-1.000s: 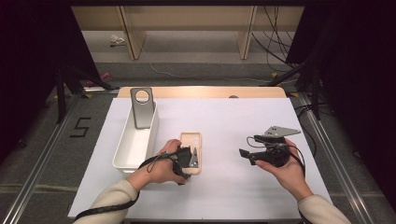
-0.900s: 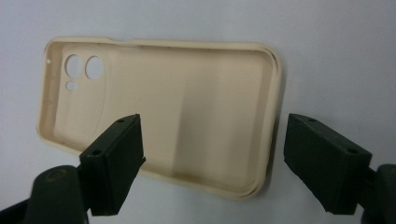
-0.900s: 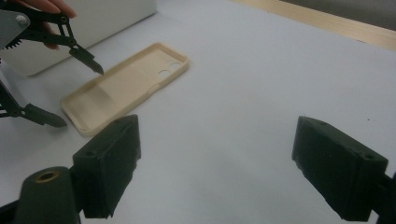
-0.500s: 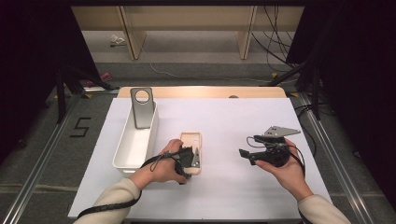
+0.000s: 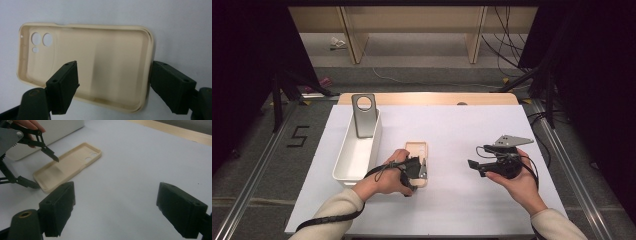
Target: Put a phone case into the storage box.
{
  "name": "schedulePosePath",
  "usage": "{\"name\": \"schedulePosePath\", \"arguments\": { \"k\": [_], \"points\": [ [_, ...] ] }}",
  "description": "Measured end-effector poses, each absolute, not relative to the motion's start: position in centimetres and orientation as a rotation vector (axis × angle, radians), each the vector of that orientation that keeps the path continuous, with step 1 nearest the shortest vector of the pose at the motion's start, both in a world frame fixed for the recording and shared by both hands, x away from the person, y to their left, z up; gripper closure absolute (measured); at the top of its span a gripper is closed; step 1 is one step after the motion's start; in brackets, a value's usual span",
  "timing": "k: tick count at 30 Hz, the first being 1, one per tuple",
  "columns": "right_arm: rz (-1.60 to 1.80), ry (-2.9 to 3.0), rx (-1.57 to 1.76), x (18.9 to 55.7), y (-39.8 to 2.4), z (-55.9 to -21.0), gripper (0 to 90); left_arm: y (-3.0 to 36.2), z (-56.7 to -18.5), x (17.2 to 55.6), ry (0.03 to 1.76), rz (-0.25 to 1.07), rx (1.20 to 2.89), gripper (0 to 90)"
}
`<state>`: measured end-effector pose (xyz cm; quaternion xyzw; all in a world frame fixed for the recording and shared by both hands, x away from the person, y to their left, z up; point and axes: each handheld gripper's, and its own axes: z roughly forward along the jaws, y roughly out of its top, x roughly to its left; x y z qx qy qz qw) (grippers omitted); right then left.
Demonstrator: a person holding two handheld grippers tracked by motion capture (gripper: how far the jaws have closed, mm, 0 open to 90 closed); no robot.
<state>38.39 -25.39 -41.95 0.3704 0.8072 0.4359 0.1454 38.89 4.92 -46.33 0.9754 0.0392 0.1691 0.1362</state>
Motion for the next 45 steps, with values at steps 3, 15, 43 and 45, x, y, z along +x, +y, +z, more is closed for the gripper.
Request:
{"name": "schedulePosePath", "arguments": {
  "k": [3, 15, 43, 45],
  "points": [
    [1.256, 2.325, 1.067, 38.4, -25.4, -42.0, 16.3, 4.9, -46.3, 39.0, 0.114, 0.469, 2.829, 23.8],
    [1.258, 2.329, 1.061, 38.4, -25.3, -42.0, 16.3, 5.0, -46.1, 39.1, 0.099, 0.348, 2.850, 45.8],
    [1.258, 2.338, 1.060, 38.4, -25.3, -42.1, 16.3, 3.8, -45.9, 38.4, 0.017, 0.271, 2.933, 77.9],
    [1.255, 2.338, 1.060, 38.4, -25.3, -42.0, 16.3, 3.8, -45.9, 38.3, 0.007, 0.278, 2.938, 79.1]
  ]
}}
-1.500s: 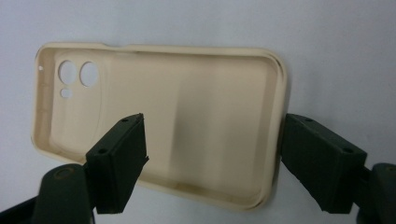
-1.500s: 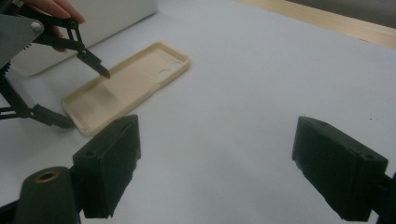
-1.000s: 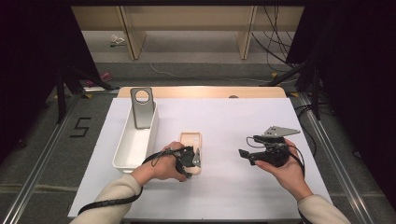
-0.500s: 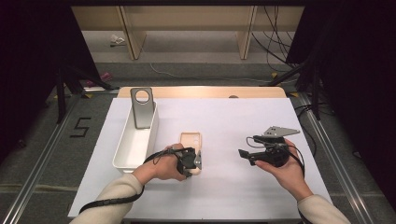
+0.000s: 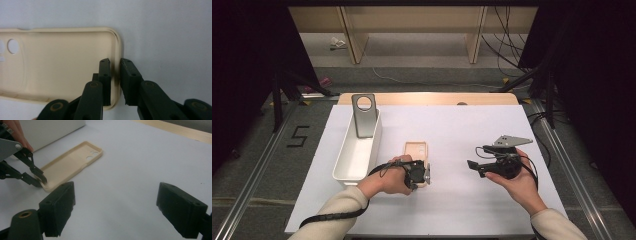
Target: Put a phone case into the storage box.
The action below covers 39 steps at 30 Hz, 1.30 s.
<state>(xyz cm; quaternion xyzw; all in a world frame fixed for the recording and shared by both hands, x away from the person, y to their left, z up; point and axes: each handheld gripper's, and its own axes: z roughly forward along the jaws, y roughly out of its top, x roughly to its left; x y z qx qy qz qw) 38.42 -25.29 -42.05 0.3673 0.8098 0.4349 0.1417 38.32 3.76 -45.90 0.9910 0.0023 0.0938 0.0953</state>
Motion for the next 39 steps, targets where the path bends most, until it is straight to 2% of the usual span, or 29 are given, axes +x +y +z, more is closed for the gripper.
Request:
{"name": "schedulePosePath", "arguments": {
  "k": [6, 19, 30, 39],
  "points": [
    [1.257, 2.339, 1.061, 38.4, -25.3, -42.0, 16.3, 3.7, -45.9, 37.9, -0.013, 0.298, 2.940, 84.2],
    [1.256, 2.339, 1.064, 38.5, -25.3, -42.1, 16.3, 3.8, -45.9, 37.5, -0.059, 0.320, 2.941, 87.1],
    [1.257, 2.340, 1.075, 38.6, -25.2, -42.1, 16.3, 4.1, -44.6, 36.3, -0.113, 0.451, 2.834, 87.6],
    [1.292, 2.338, 1.093, 39.1, -23.5, -42.1, 17.9, 4.4, -43.4, 36.0, -0.095, 0.482, 2.798, 87.6]
  ]
}}
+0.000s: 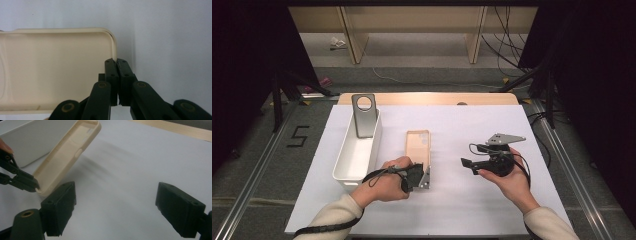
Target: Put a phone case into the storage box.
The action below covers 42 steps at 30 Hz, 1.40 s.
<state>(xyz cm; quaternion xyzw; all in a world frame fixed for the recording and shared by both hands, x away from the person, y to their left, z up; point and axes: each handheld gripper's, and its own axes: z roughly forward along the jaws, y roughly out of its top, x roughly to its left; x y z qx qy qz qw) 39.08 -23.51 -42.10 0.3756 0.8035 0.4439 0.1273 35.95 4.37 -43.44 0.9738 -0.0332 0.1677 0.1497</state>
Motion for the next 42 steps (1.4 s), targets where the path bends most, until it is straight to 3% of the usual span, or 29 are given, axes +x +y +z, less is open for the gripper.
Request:
{"name": "schedulePosePath", "arguments": {
  "k": [16, 32, 38, 42],
  "points": [
    [1.375, 2.407, 1.096, 41.9, -17.8, -42.3, 25.6, 3.3, -42.3, 34.9, -0.159, 0.491, 2.764, 87.6],
    [1.371, 2.485, 1.168, 43.5, -15.3, -43.3, 36.1, 3.0, -42.1, 34.6, -0.182, 0.479, 2.756, 87.6],
    [1.387, 2.502, 1.193, 43.7, -15.2, -43.4, 45.3, 2.9, -42.2, 34.4, -0.189, 0.472, 2.764, 87.6],
    [1.400, 2.516, 1.194, 43.7, -15.0, -43.5, 57.3, 2.8, -42.2, 34.4, -0.205, 0.479, 2.760, 87.6]
  ]
}}
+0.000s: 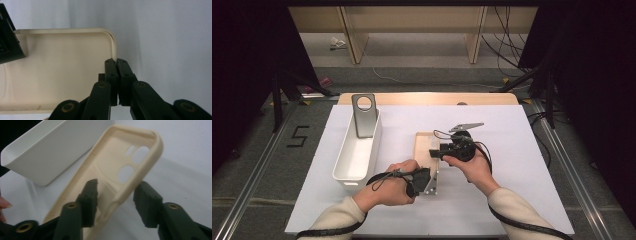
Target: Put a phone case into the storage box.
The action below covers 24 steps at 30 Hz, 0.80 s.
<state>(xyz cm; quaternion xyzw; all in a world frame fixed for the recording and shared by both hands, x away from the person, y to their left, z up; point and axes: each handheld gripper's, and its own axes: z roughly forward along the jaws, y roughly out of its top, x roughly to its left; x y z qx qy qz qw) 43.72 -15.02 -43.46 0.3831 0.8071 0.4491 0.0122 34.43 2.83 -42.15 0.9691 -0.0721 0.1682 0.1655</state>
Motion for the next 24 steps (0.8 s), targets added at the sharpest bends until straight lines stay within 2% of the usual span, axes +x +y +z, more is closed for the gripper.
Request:
{"name": "schedulePosePath", "arguments": {
  "k": [5, 17, 24],
  "points": [
    [1.432, 2.518, 1.207, 43.65, -15.10, -43.30, 65.1, 2.84, -42.27, 34.48, -0.203, 0.469, 2.763, 87.6],
    [1.467, 2.523, 1.234, 43.54, -15.23, -43.03, 70.6, 2.78, -42.34, 34.50, -0.200, 0.461, 2.758, 87.6],
    [1.506, 2.508, 1.252, 43.34, -15.42, -42.63, 77.0, 2.80, -42.43, 34.60, -0.186, 0.463, 2.732, 87.5]
  ]
}}
